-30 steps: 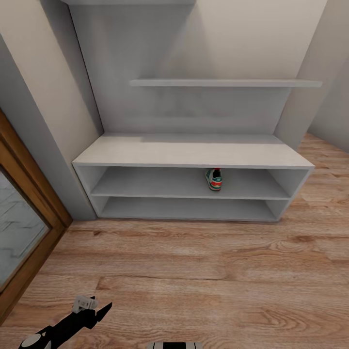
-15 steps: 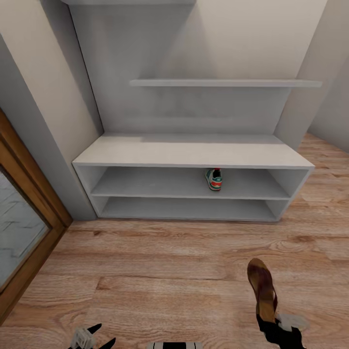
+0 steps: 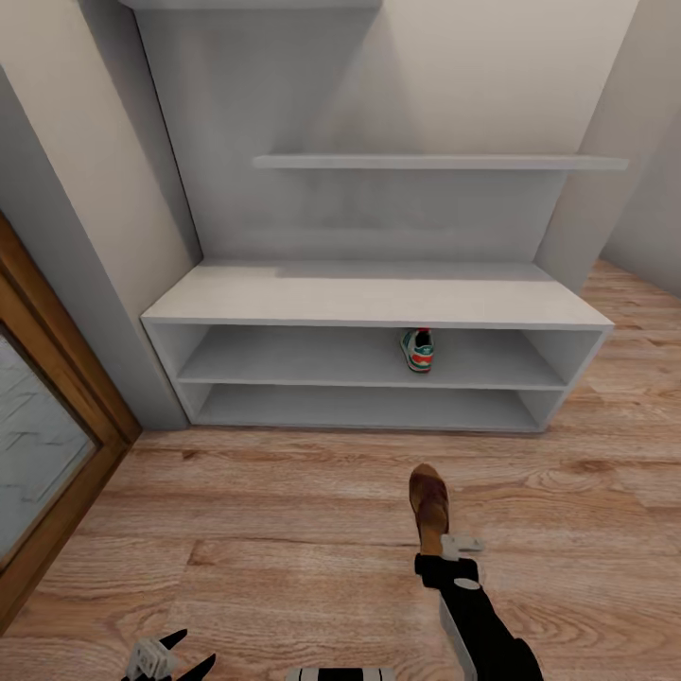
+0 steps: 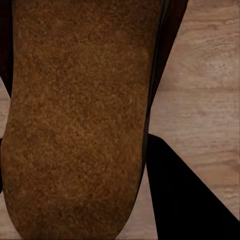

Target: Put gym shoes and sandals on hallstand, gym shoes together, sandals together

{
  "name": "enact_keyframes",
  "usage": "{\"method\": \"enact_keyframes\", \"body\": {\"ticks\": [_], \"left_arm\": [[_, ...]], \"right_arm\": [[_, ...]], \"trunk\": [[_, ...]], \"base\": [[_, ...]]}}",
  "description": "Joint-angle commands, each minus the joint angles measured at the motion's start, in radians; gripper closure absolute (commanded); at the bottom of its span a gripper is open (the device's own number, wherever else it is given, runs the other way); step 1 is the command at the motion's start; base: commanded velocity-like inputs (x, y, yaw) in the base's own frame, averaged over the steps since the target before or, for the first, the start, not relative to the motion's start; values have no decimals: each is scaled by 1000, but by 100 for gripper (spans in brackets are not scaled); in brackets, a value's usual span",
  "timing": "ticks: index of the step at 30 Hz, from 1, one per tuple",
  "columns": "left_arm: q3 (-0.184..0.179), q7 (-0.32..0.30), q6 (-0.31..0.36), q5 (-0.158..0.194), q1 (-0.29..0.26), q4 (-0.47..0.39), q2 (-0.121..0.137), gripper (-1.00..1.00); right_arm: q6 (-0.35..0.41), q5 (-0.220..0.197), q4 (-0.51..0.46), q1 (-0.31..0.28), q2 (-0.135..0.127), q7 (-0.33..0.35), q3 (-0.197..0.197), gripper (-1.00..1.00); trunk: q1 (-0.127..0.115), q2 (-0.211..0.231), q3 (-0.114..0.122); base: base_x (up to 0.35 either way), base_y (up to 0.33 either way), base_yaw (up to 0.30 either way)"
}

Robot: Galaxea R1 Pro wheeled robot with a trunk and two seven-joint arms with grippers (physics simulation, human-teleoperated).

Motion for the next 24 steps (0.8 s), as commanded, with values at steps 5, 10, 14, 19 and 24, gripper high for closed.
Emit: {"method": "enact_keyframes", "body": {"ticks": [5,10,14,19,24], "left_arm": [[0,-4,-2,4,-1,2,1,-100],[0,-4,-2,4,-1,2,1,-100],[-1,-4,-2,4,-1,3,0,-100],[-2,-4,-2,2,-1,4,-2,-100],[-3,-4,-2,3,-1,4,-4,-100]], "right_arm": [[10,4,-1,-38,32,-16,4,100],[18,6,4,-109,52,-45,8,100],[133,3,5,-228,52,-123,47,100],[296,-1,0,-436,52,-163,63,100],[303,-1,2,-441,52,-159,63,100]], "trunk": [[0,0,-1],[0,0,-1],[0,0,-1],[0,0,-1],[0,0,-1]], "base": [[0,0,0],[0,0,0],[0,0,0],[0,0,0],[0,0,0]]}}
